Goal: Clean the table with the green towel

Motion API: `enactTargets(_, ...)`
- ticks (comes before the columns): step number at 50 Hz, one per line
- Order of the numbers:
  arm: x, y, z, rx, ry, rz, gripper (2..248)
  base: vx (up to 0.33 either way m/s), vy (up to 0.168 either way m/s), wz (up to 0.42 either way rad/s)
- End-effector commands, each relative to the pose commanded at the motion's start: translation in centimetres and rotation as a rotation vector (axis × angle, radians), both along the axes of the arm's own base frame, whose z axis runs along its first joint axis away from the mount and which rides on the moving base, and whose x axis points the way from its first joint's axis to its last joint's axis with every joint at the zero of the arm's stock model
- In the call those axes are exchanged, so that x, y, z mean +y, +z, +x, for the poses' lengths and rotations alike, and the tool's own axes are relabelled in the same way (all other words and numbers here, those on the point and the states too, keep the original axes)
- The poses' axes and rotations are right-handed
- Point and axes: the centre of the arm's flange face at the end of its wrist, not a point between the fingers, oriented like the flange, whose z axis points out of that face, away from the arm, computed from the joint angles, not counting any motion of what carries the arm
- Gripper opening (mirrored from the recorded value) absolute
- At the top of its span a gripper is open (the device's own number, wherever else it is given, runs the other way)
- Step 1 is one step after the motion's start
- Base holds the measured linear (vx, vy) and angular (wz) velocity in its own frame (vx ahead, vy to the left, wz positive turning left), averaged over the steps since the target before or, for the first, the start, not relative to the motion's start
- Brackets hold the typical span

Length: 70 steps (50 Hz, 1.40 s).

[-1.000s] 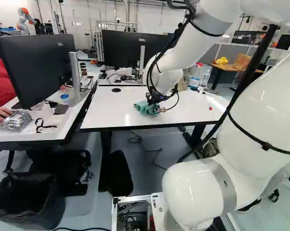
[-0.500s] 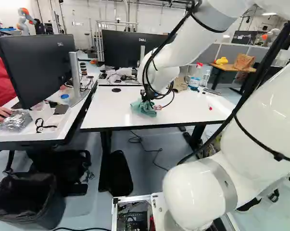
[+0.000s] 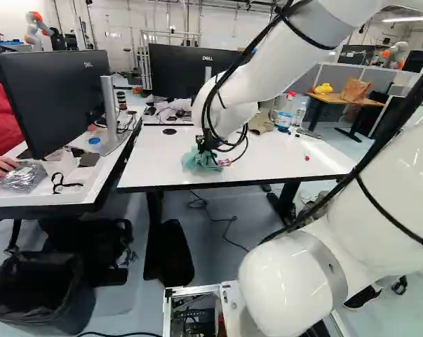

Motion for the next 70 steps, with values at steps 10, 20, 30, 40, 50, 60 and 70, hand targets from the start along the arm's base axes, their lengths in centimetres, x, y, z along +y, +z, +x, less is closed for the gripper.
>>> enactTargets(10,0.8,-0.1,-1.3,-0.003,0.032,0.001,25,0.0,0.0,0.0)
enactTargets(20,0.8,-0.1,-1.3,-0.003,0.032,0.001,25,0.0,0.0,0.0)
enactTargets(30,0.8,-0.1,-1.3,-0.003,0.032,0.001,25,0.0,0.0,0.0)
enactTargets(40,0.8,0.0,-1.3,-0.005,0.032,0.001,25,0.0,0.0,0.0)
enactTargets(50,1.1,0.9,-1.0,-0.025,0.035,0.007,25,0.0,0.0,0.0)
enactTargets(60,2.2,2.1,0.1,-0.046,0.055,0.014,25,0.0,0.0,0.0)
enactTargets(70,3.7,2.7,0.4,-0.057,0.09,0.018,25,0.0,0.0,0.0)
